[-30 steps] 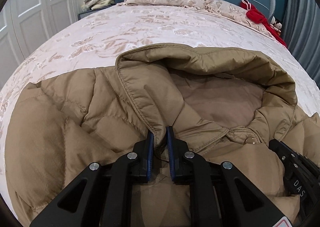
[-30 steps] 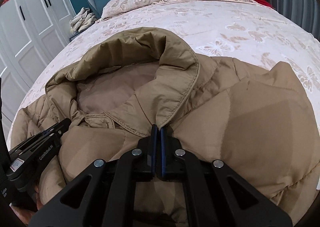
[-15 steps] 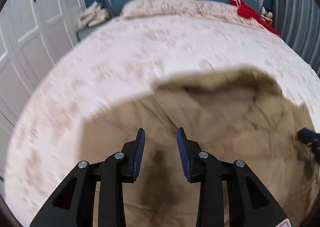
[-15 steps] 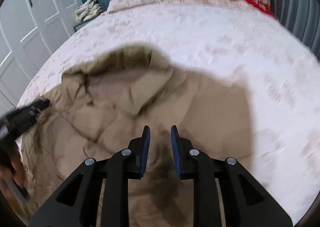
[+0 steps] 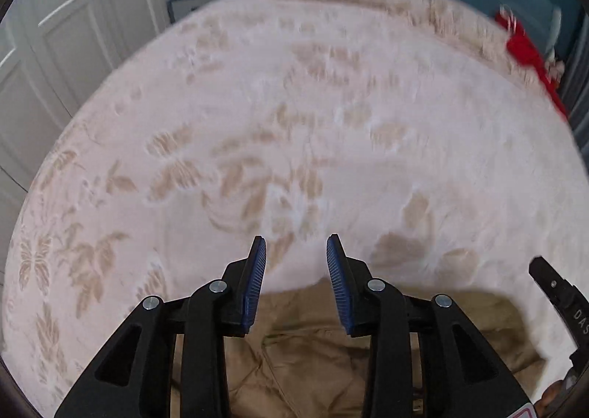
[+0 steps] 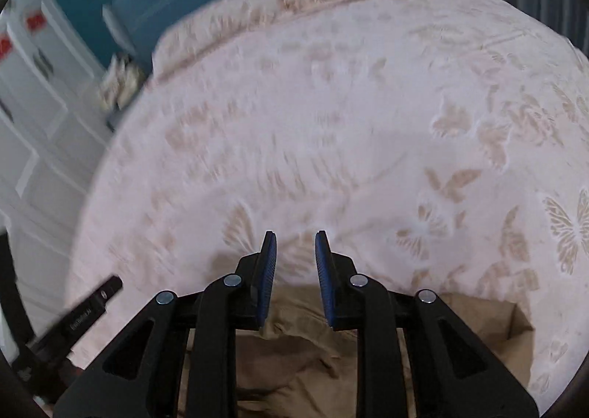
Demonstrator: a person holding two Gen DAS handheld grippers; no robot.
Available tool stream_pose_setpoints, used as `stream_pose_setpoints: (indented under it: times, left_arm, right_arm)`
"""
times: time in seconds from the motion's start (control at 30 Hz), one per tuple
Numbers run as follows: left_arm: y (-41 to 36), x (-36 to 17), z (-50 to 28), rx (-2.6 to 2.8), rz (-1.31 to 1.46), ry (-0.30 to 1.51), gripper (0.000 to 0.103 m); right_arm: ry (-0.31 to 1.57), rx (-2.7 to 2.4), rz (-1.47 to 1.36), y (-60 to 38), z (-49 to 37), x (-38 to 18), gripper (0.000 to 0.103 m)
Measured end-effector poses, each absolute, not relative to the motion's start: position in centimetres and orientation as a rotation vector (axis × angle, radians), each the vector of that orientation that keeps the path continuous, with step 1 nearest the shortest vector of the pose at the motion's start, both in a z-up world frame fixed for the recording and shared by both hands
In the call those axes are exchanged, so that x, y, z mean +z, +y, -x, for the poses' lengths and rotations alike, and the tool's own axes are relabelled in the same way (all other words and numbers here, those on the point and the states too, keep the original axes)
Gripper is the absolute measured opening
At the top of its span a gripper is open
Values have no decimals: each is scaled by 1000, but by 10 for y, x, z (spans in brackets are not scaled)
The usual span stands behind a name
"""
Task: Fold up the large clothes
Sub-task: 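Open both tools and lift them away from the jacket, then grasp the tan jacket hem edge with both tools side by side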
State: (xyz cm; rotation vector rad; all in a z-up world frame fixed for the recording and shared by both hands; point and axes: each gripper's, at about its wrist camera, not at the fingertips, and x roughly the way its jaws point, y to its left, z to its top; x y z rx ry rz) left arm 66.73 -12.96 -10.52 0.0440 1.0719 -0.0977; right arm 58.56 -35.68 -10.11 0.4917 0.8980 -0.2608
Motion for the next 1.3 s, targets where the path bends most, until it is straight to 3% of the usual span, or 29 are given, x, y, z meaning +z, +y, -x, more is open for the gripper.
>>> stream_pose_setpoints:
  times: [0.47,1.3]
  left_arm:
    - [-129,-166,-593,-181,-185,979,34]
    - [-139,-193,-577,-96,-214,775,34]
  right_arm:
    - [951,-159,-185,-307,-519,-158,19]
    - [823,-183,-149,-300,-514,-191,17]
